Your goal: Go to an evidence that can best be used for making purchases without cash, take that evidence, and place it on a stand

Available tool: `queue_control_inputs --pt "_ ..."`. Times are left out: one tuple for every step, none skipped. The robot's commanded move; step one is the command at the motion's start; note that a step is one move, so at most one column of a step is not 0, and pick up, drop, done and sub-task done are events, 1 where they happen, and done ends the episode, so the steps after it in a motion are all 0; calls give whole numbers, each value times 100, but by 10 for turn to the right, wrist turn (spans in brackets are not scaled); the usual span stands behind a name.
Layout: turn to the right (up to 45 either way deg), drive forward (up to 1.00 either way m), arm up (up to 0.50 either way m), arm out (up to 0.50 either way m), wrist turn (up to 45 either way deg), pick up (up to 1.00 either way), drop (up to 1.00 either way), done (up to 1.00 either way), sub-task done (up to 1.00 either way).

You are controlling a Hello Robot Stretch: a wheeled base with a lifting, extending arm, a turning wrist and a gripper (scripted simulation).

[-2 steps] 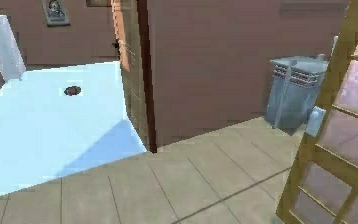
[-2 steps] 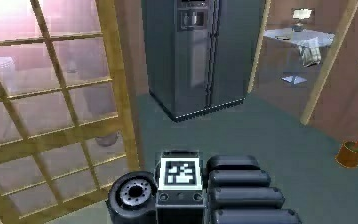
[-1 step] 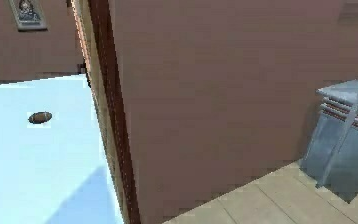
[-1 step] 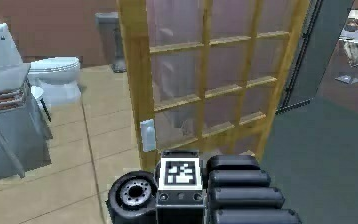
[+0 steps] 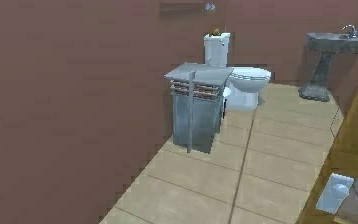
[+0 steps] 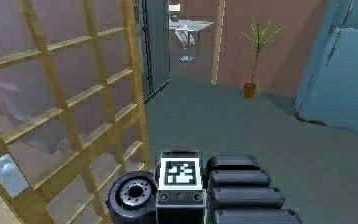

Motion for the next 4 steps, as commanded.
queue_control_inputs --pt "0 45 0 0 0 0 0 0 0" --pt "240 0 0 0 0 0 0 0 0" --pt "0 60 0 0 0 0 0 0 0" --pt "300 0 0 0 0 0 0 0 0"
